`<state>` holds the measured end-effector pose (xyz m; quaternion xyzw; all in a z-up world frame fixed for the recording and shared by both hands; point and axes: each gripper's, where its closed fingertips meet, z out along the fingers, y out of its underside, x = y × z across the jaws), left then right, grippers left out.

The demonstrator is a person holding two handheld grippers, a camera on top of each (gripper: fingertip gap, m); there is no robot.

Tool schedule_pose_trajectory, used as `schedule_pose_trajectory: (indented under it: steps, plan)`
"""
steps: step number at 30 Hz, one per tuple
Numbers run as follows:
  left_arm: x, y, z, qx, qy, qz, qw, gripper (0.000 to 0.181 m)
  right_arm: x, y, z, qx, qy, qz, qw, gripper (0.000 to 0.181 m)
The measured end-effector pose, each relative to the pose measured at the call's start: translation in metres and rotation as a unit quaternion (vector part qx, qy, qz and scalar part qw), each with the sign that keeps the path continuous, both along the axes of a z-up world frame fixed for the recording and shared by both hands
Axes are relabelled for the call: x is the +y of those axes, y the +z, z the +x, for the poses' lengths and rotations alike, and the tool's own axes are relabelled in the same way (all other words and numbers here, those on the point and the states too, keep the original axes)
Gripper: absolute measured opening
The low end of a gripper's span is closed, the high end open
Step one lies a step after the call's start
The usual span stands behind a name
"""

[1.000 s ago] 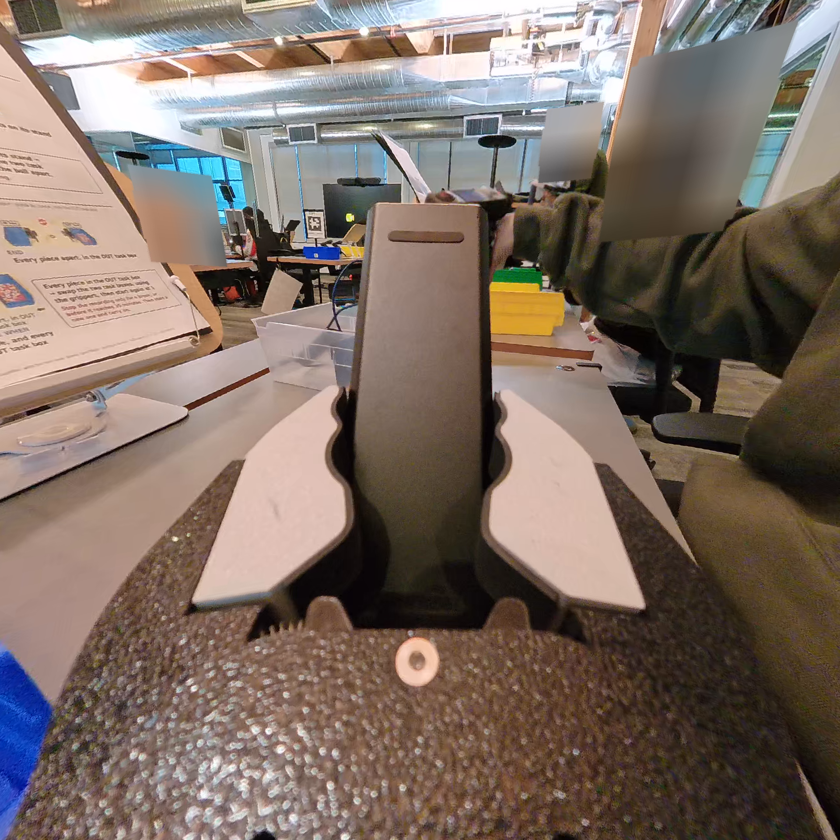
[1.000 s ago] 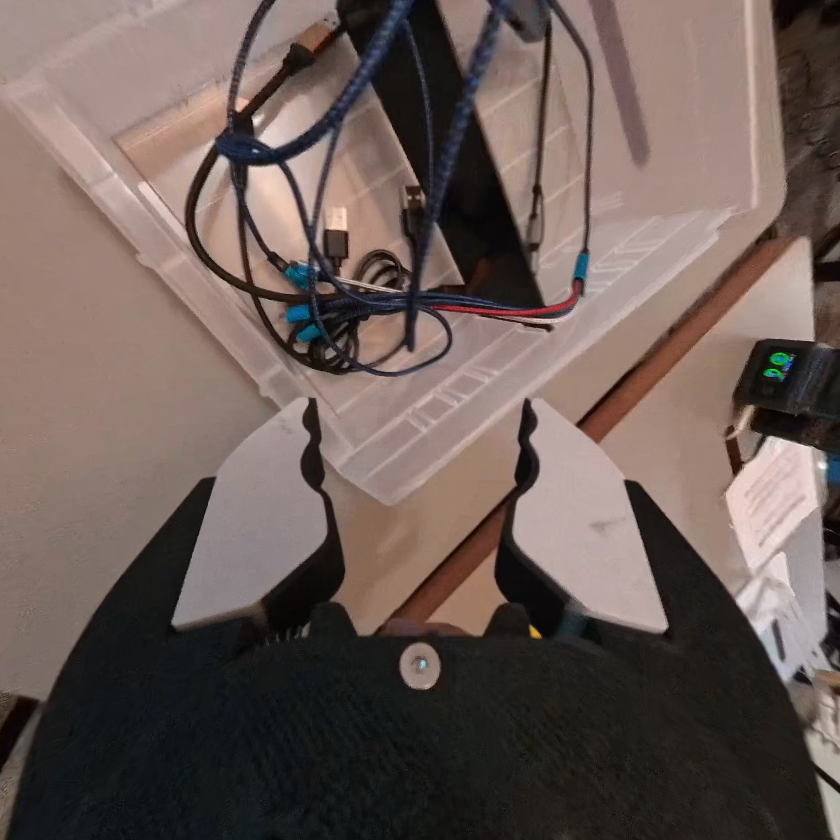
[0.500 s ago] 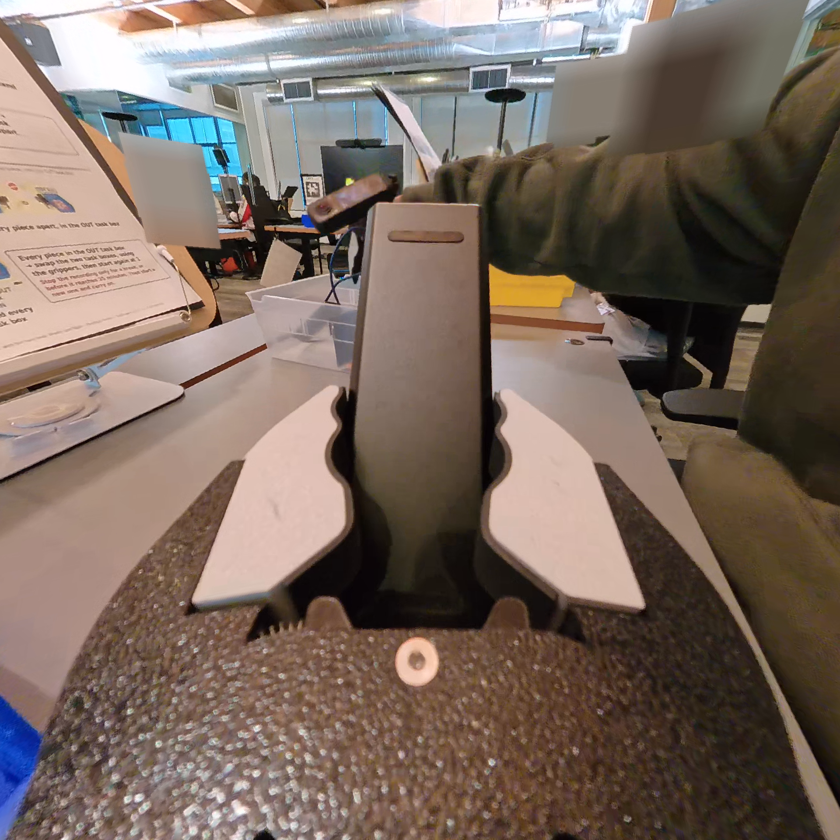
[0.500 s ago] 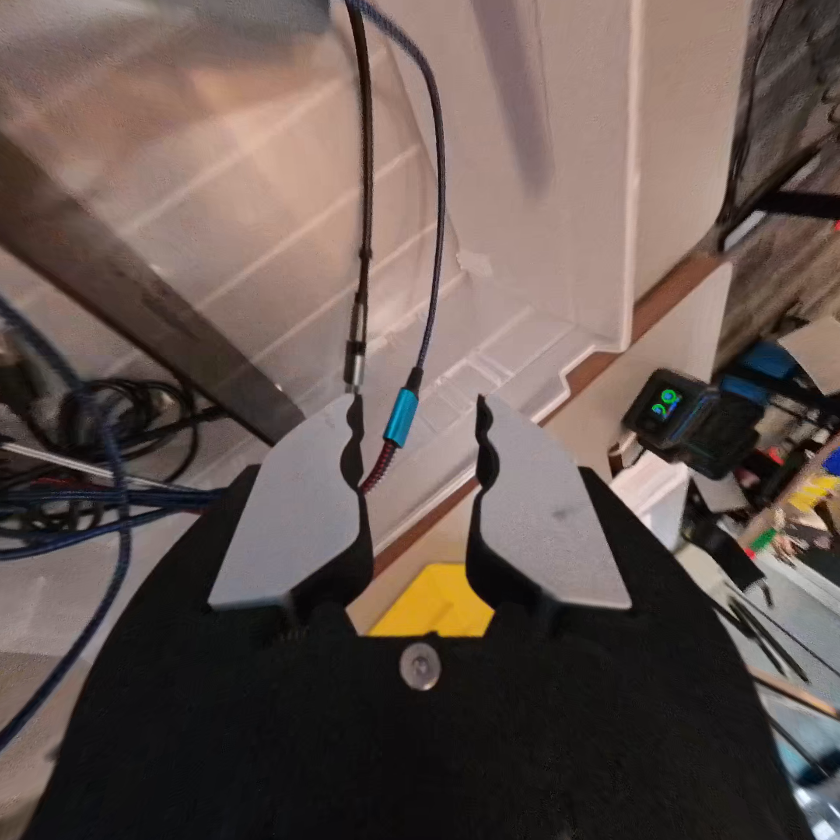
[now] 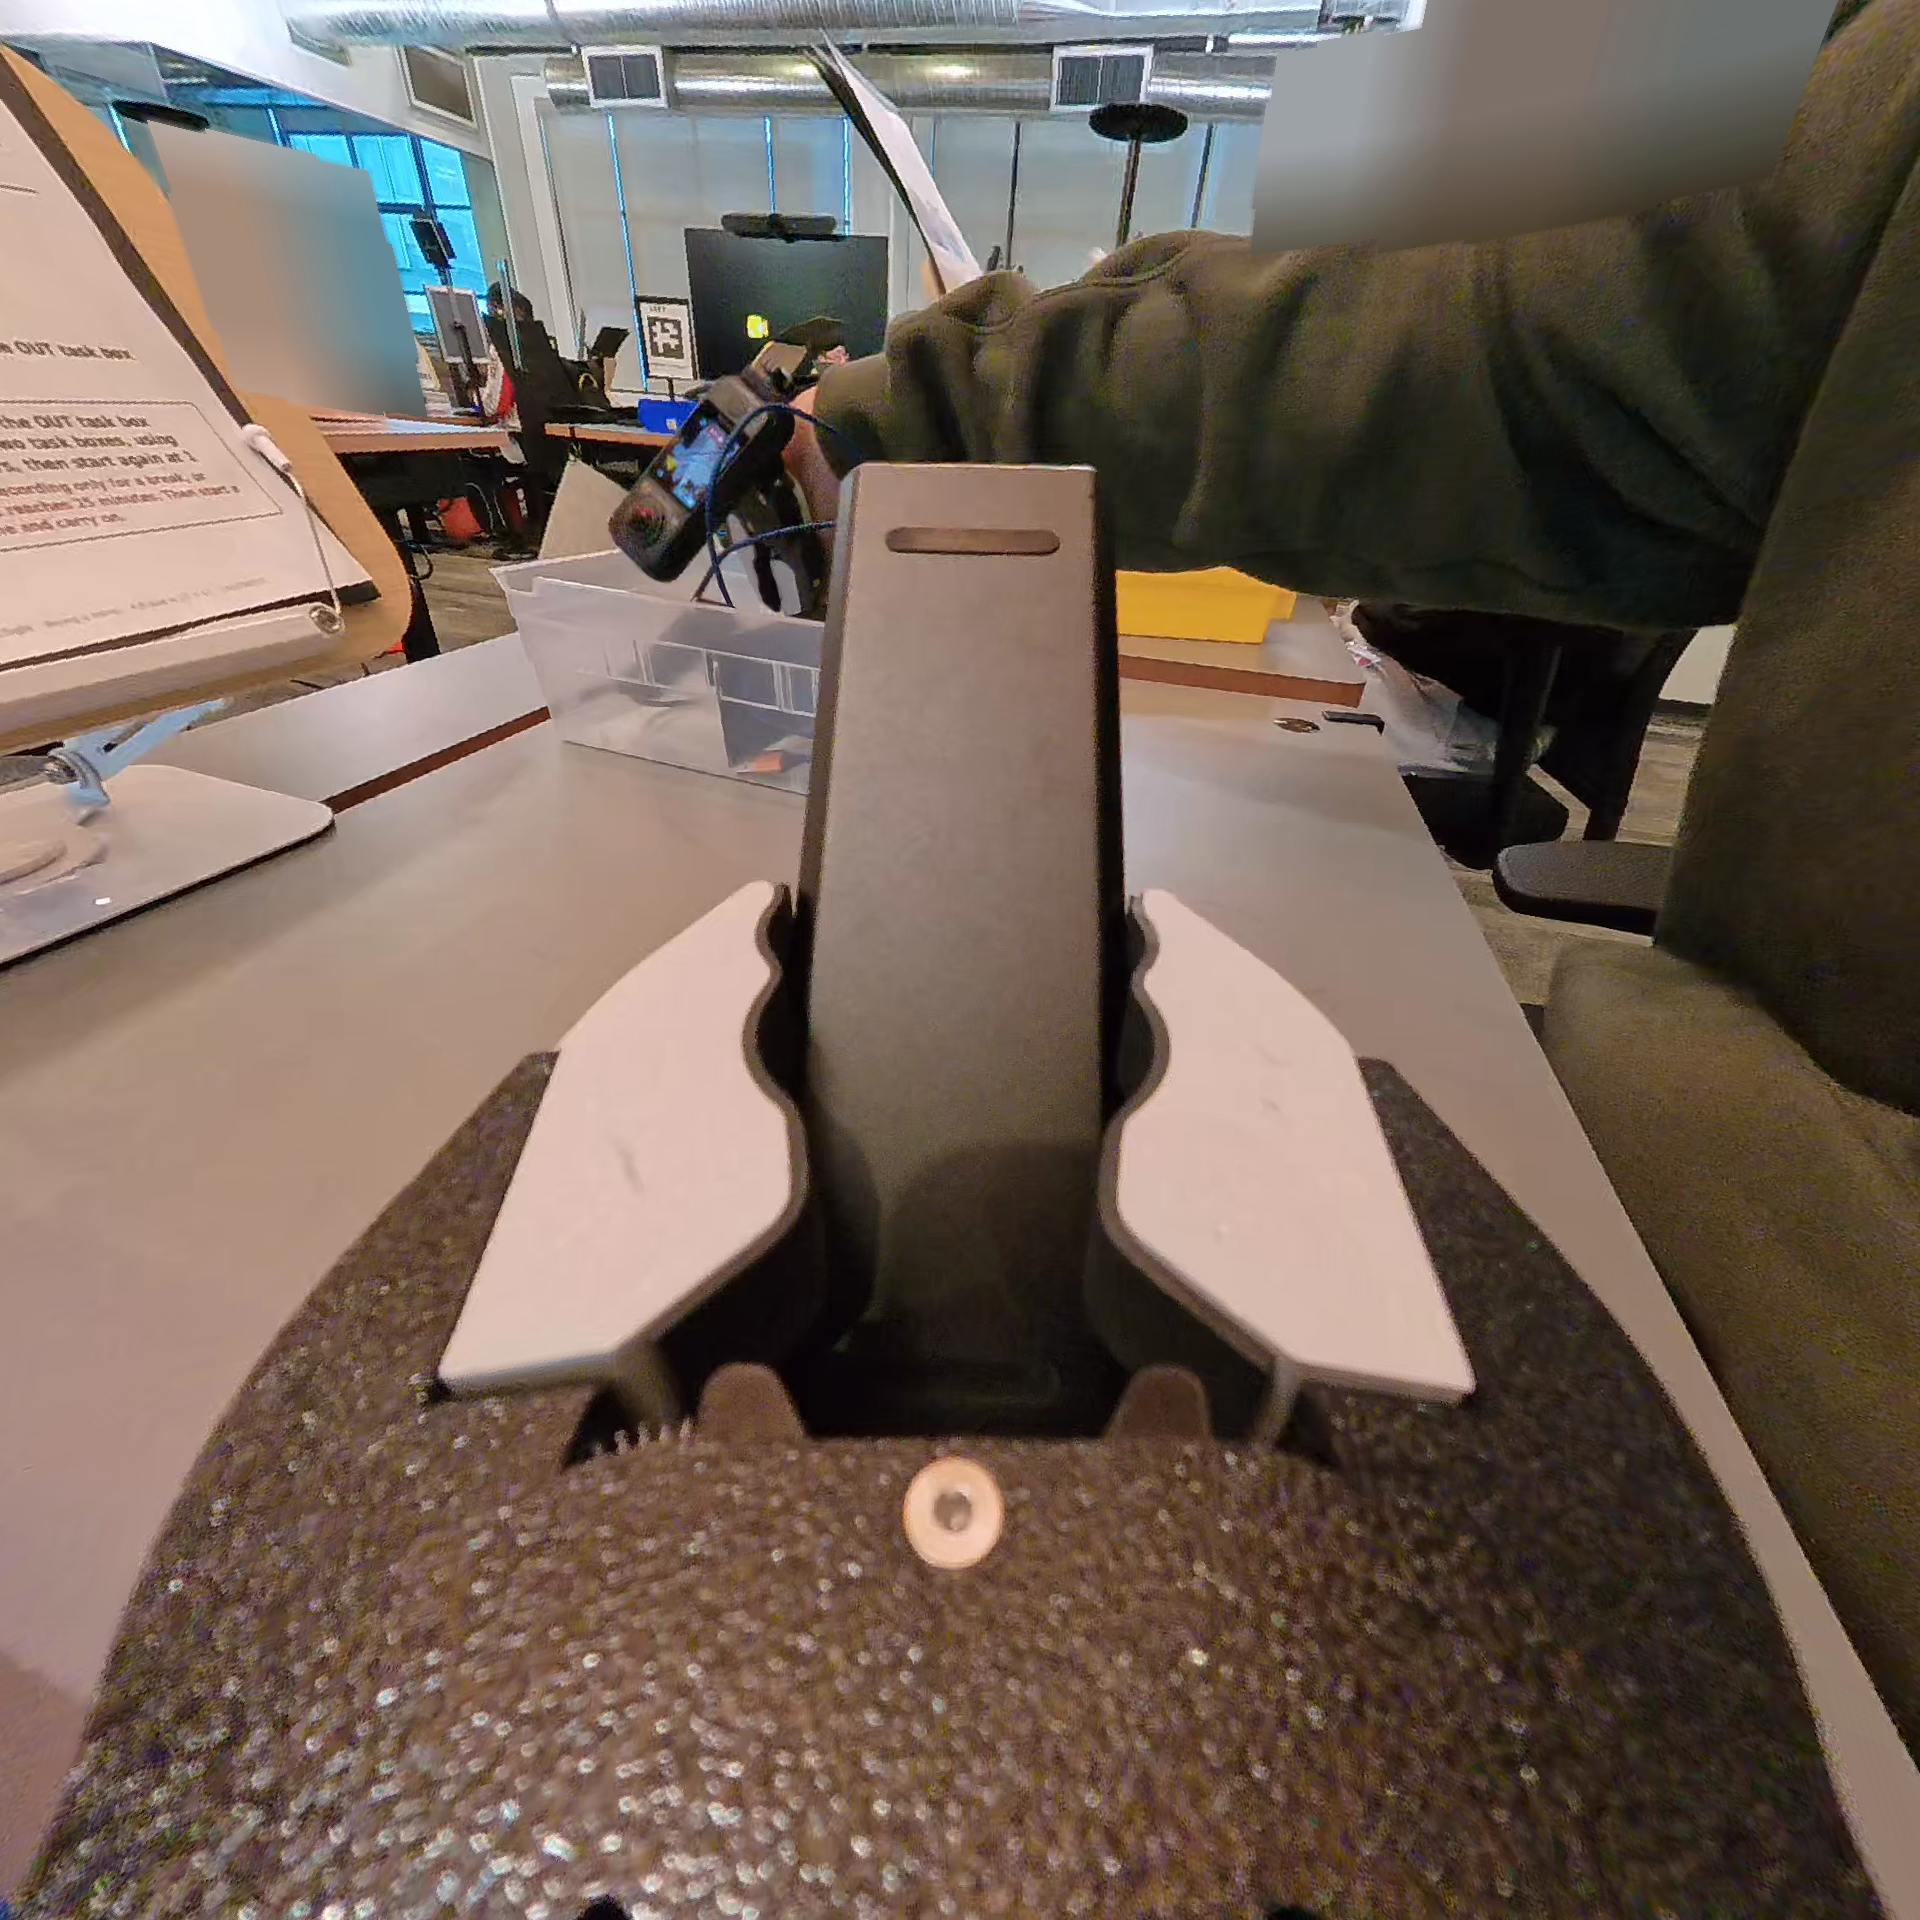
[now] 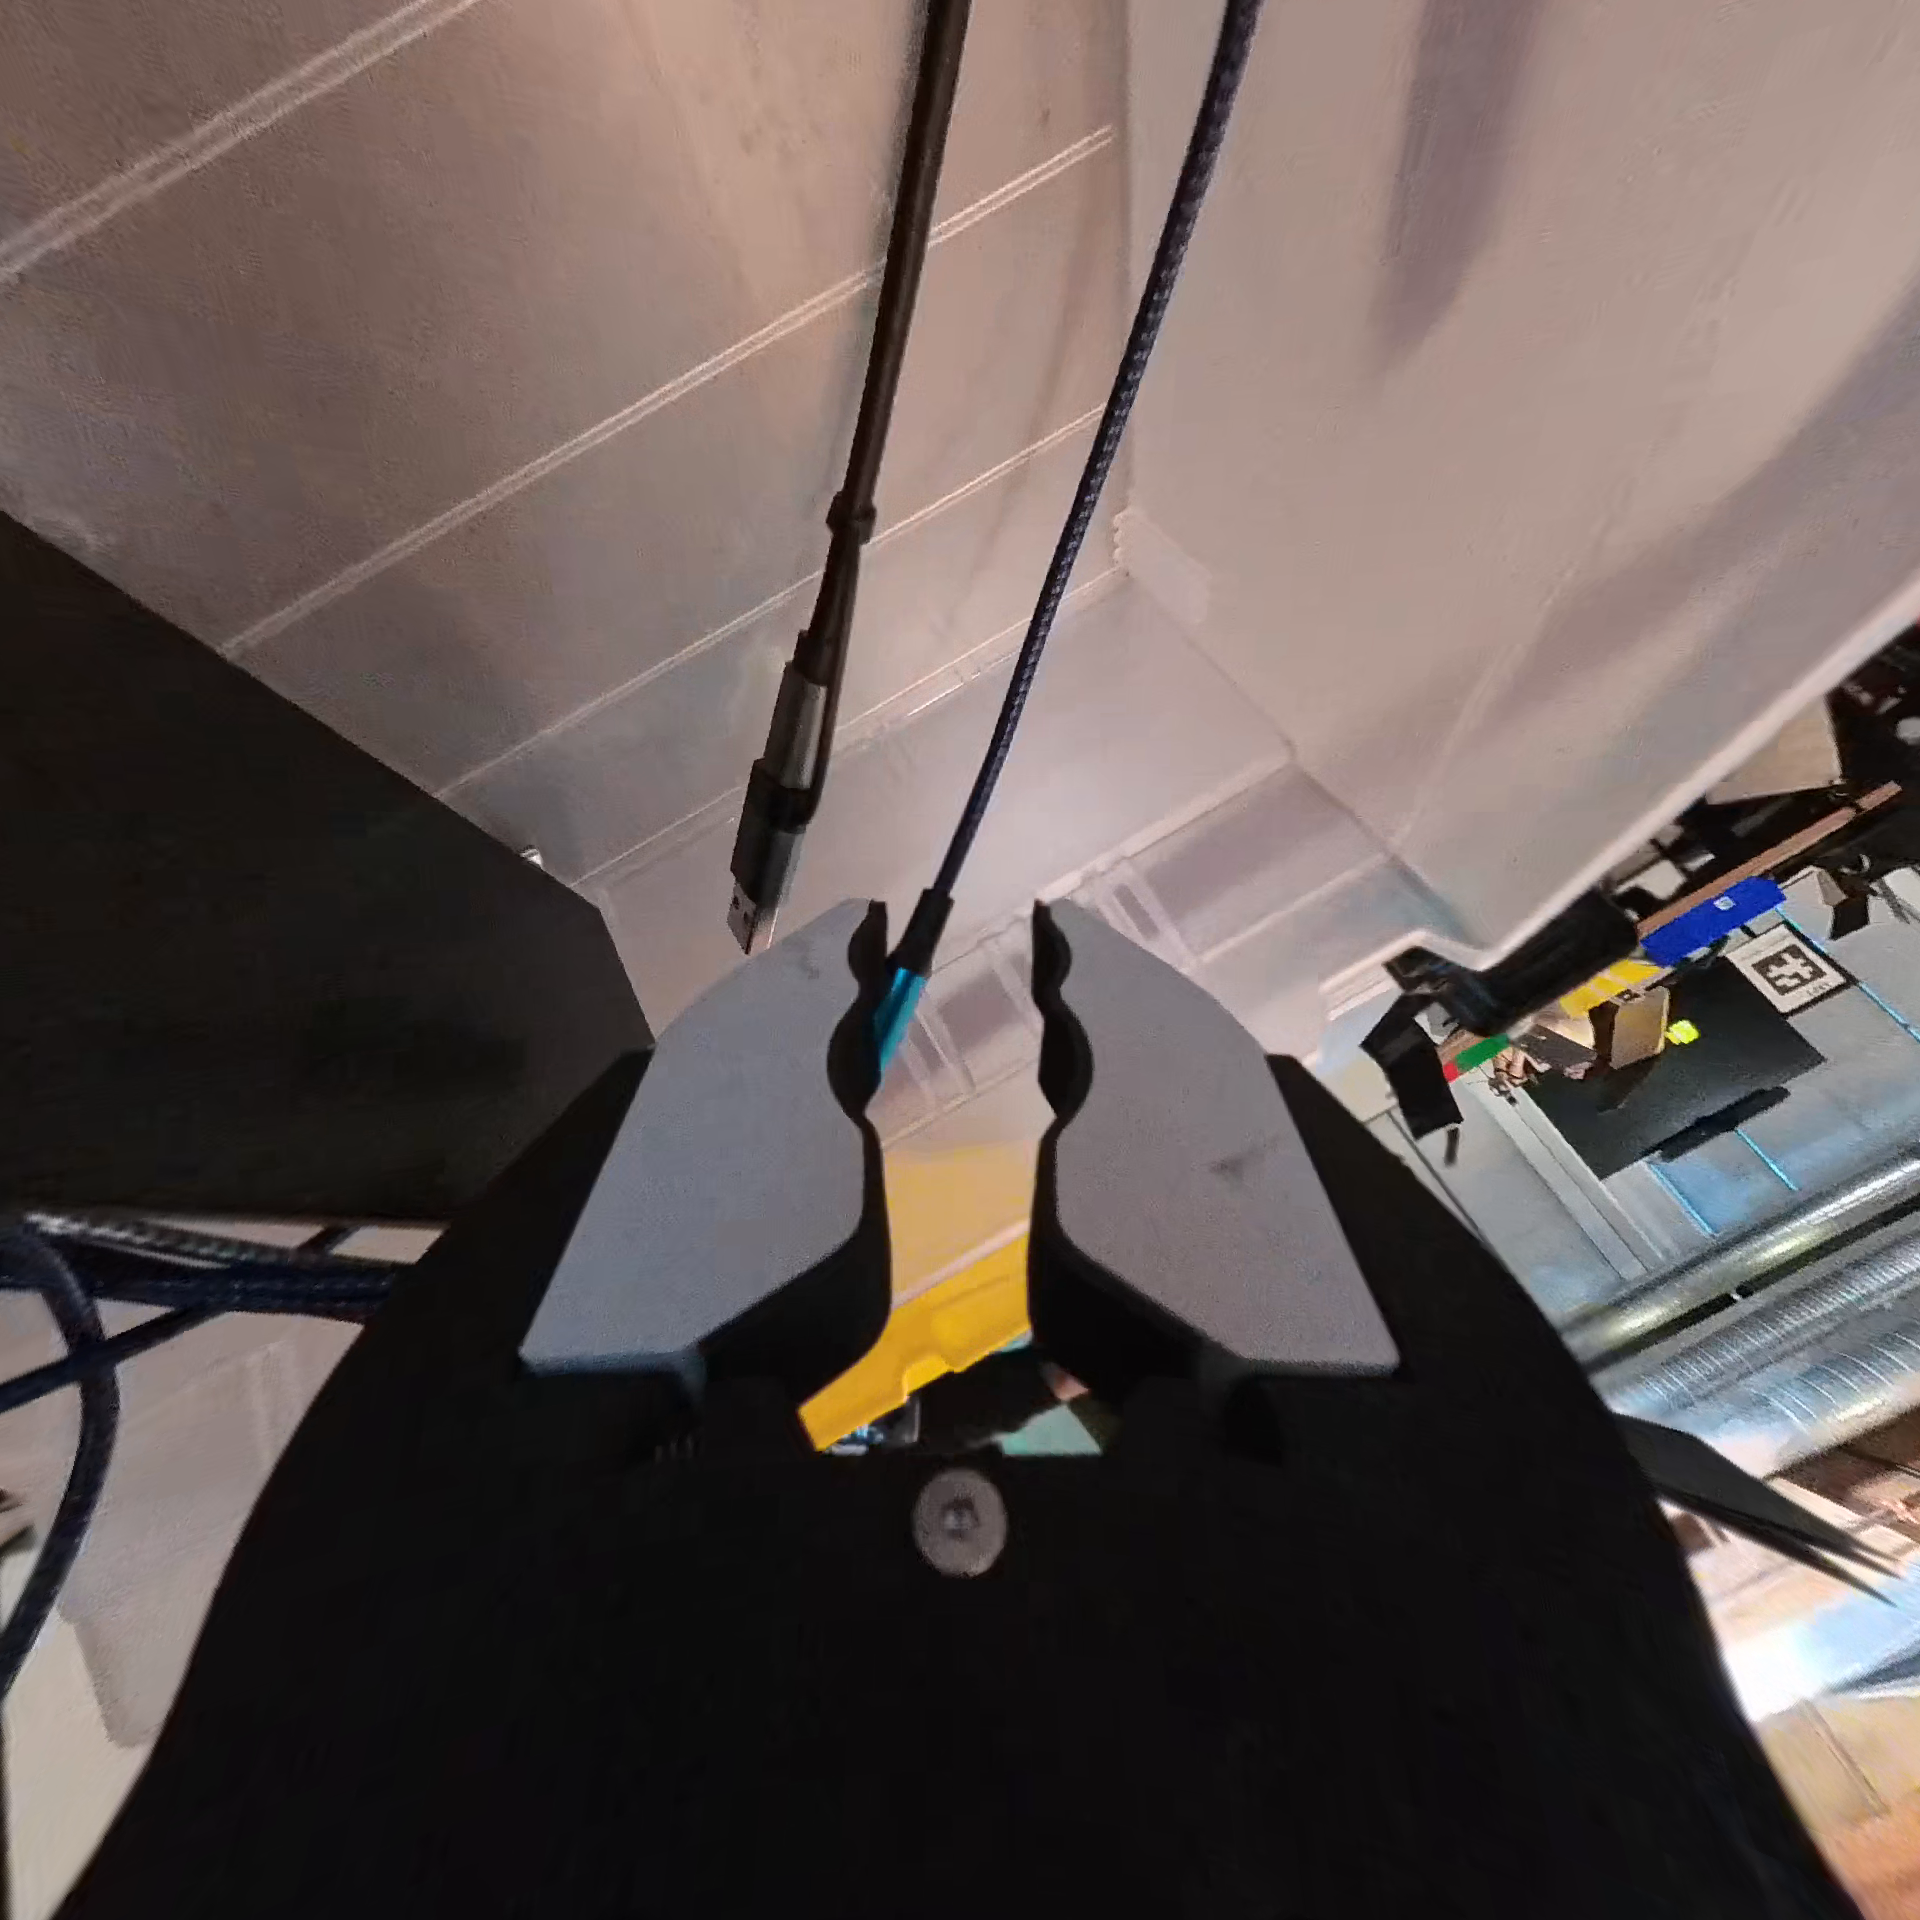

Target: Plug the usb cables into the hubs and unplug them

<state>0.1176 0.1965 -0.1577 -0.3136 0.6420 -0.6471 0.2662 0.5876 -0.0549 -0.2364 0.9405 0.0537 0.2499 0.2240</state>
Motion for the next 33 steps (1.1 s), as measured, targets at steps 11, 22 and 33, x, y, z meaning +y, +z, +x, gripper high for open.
schedule_pose_trajectory:
  steps: [11, 22, 33]
  plan:
    - [0.005, 0.003, -0.003, -0.007, 0.004, -0.004, 1.000, 0.058, -0.003, -0.003, -0.006, 0.042, 0.004, -0.011, 0.999, 0.007]
    - [0.005, 0.007, -0.004, -0.014, 0.002, -0.012, 1.000, 0.058, 0.021, 0.095, -0.017, -0.056, 0.056, 0.254, 0.964, 0.006]
    - [-0.002, 0.012, -0.005, -0.022, -0.007, -0.014, 1.000, 0.058, -0.015, 0.119, -0.096, -0.288, 0.112, 0.569, 0.762, 0.006]
